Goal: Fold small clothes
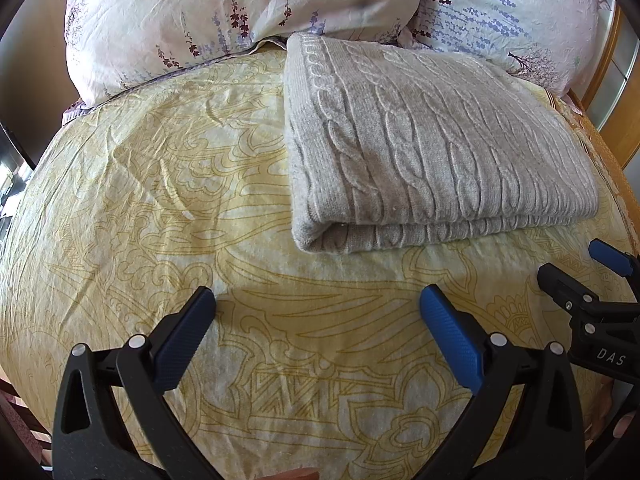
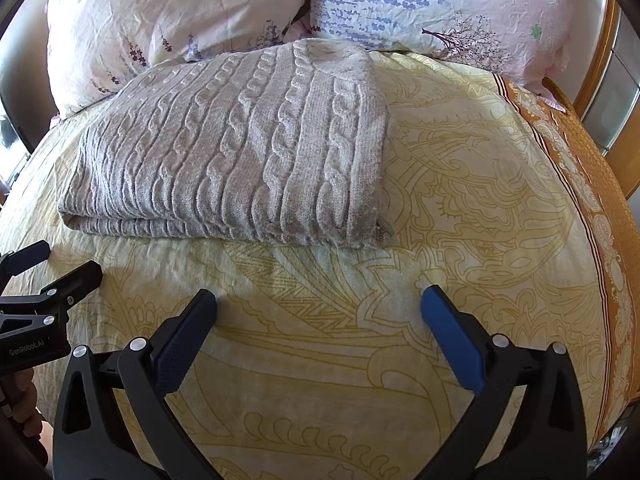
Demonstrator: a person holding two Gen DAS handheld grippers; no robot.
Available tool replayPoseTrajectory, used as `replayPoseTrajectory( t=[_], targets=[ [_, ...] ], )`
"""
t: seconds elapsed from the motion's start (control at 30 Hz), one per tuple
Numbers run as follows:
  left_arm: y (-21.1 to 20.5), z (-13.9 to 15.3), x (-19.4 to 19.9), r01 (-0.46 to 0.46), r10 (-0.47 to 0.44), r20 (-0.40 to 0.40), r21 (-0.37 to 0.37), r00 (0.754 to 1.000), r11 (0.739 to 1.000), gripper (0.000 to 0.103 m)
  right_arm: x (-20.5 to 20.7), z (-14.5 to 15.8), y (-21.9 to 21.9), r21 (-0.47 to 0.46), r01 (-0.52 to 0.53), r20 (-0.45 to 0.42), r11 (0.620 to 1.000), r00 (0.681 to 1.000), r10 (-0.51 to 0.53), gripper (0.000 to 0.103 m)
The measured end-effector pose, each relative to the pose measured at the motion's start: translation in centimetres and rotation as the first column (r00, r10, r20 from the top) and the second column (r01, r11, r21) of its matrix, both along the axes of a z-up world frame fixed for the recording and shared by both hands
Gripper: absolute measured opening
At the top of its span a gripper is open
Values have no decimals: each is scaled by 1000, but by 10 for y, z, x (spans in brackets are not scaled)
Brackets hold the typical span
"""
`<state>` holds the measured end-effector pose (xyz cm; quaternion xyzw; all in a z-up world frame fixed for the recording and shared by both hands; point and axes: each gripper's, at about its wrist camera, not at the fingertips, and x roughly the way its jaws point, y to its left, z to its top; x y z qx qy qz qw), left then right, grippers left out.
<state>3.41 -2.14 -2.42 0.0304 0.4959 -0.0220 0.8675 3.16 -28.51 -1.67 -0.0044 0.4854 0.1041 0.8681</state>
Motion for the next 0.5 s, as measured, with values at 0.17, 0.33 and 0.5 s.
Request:
replayPoseTrajectory(
  t=[0.17,0.33,0.5],
  targets=[
    [0,0,0,0,0,1,0,1000,1000,101,0,0,0,0,1,0,1000,1000,-1,102],
    [0,0,0,0,0,1,0,1000,1000,101,0,0,0,0,0,0,1000,1000,0,102],
    [1,0,1,2,-2,0,0,1000,1000,101,0,0,0,0,-1,1,1000,1000,1,102]
  ],
)
